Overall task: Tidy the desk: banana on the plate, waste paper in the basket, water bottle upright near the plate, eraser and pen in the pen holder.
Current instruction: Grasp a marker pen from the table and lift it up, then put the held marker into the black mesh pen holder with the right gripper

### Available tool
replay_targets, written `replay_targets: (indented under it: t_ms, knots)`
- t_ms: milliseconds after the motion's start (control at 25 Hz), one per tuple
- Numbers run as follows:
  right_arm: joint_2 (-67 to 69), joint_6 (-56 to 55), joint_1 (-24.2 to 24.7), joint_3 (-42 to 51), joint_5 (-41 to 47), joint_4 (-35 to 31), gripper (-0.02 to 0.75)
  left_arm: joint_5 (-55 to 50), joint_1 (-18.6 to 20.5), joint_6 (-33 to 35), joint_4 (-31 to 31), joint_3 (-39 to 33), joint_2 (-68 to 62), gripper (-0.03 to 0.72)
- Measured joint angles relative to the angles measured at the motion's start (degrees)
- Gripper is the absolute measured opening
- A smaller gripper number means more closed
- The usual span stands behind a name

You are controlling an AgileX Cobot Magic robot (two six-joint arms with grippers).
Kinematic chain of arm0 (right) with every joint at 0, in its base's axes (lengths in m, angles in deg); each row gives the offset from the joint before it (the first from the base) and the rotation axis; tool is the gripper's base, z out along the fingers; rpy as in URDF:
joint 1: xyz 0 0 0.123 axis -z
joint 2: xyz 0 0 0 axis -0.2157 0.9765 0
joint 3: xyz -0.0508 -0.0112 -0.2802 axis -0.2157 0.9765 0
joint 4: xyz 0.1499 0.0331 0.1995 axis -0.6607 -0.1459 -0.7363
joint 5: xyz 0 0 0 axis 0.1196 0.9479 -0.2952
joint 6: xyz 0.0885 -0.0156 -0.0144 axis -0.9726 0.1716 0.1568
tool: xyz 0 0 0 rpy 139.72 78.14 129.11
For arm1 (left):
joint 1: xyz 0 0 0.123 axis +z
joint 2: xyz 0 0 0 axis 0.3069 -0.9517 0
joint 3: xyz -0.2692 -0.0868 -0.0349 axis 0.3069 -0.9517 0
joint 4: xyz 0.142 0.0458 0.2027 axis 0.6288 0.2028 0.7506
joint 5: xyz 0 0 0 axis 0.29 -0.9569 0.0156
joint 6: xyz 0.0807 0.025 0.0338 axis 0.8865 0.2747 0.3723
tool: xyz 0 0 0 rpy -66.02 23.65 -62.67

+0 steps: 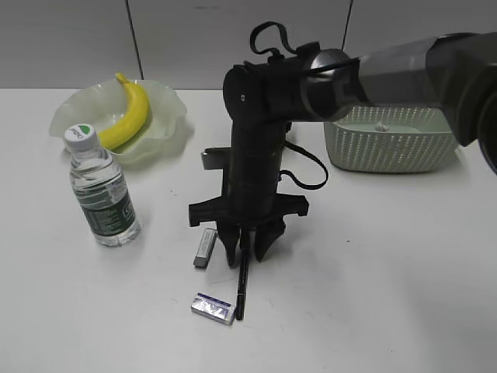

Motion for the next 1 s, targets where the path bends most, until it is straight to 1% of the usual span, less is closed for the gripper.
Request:
replay_targets:
  t_ms: [40, 120, 200, 280, 360, 440, 520, 640, 800, 920, 1000]
  knots:
    - [0.20, 0.00, 0.00, -0.05, -0.52, 0.00, 0.352, 0.00, 0.00, 0.00, 0.00, 0.00, 0.00, 0.301]
    - [0.60, 0.00, 0.00, -0.23, -0.69, 0.00, 0.290, 0.00, 0.00, 0.00, 0.00, 0.00, 0.00, 0.301]
    - [0.99, 0.00, 0.00, -0.58, 0.50, 0.00, 0.201, 0.00, 0.00, 0.00, 0.00, 0.00, 0.00, 0.301]
    - [1.33, -0.01, 0.17, -0.83, 2.16, 0.00, 0.088, 0.00, 0.00, 0.00, 0.00, 0.00, 0.00, 0.301]
    - [1.33, -0.01, 0.42, -0.84, 3.41, 0.67, 0.091, 0.00, 0.00, 0.00, 0.00, 0.00, 0.00, 0.301]
    - [0.66, -0.29, 0.49, -0.78, 4.25, 3.10, 0.091, 0.00, 0.00, 0.00, 0.00, 0.00, 0.00, 0.301]
    - [-1.10, -1.24, 0.54, -0.30, 4.36, 7.46, 0.091, 0.00, 0.00, 0.00, 0.00, 0.00, 0.00, 0.301]
    - [-7.32, -2.99, 0.60, -0.24, 2.87, 14.32, 0.091, 0.00, 0.00, 0.00, 0.00, 0.00, 0.00, 0.301]
    - [-16.00, -5.98, 1.19, -0.24, -7.42, 25.35, 0.091, 0.00, 0.00, 0.00, 0.00, 0.00, 0.00, 0.301]
    - [-18.84, -8.52, 2.59, -0.30, -18.83, 32.10, 0.091, 0.00, 0.00, 0.00, 0.00, 0.00, 0.00, 0.301]
    - [-19.01, -9.04, 4.24, -0.30, -26.82, 35.02, 0.091, 0.00, 0.00, 0.00, 0.00, 0.00, 0.00, 0.301]
